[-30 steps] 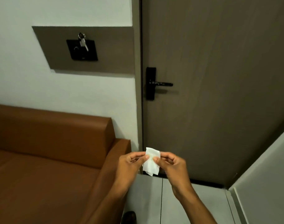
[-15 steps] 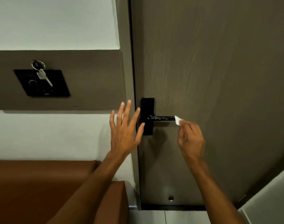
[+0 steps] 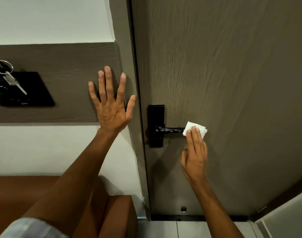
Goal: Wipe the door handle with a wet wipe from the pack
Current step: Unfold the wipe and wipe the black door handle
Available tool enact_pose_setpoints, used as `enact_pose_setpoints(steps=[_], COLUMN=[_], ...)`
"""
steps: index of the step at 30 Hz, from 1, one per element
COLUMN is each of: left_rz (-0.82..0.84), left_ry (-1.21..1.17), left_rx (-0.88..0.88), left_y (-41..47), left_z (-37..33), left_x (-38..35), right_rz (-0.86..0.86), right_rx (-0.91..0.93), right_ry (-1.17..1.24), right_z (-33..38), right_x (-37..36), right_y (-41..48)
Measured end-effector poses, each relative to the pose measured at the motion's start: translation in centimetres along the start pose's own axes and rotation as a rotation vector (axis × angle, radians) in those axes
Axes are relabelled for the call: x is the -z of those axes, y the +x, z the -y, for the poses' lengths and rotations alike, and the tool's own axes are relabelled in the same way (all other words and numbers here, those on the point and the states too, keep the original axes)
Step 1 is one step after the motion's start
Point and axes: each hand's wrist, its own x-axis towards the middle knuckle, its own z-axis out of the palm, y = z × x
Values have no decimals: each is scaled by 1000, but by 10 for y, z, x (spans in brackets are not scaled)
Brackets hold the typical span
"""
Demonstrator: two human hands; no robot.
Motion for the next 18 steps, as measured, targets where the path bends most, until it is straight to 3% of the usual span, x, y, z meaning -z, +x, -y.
enact_pose_setpoints(steps=[6, 14, 18], left_rz=[-89, -84, -80], left_ry=[-2, -12, -20], left_rx=[-10, -10, -17], left_y=[-3, -3, -4], left_z=[4, 5, 5], left_x=[-11, -9, -9], right_rz=[208, 269, 299], right_rx=[3, 175, 175], right_ry=[-143, -182, -248], right_z=[10, 55, 40], right_x=[-10, -35, -29], right_y=[-9, -11, -13])
